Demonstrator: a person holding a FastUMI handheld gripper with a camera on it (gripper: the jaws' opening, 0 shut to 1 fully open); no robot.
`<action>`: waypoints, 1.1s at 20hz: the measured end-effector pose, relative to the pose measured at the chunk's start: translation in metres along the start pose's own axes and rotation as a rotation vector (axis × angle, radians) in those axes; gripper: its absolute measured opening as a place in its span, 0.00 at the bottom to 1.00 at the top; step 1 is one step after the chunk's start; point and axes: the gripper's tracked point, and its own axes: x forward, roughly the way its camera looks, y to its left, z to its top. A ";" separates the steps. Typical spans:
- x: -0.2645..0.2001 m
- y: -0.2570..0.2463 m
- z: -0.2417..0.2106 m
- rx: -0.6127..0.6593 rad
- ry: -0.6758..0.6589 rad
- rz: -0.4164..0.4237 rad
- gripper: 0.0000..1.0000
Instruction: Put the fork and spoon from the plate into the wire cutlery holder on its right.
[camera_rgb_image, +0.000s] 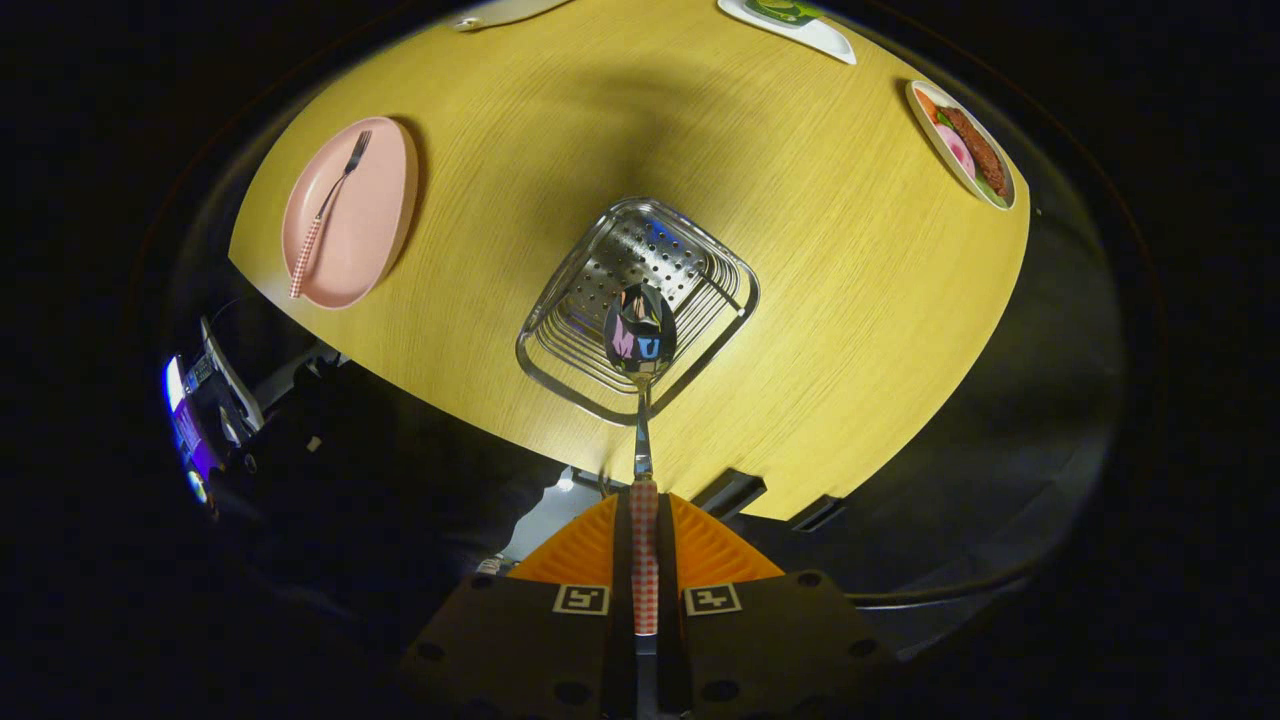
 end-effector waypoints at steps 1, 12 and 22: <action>0.000 0.000 0.005 0.005 0.005 -0.001 0.13; 0.006 0.005 0.033 0.024 0.013 -0.013 0.16; -0.026 0.004 0.038 0.016 -0.195 -0.014 0.23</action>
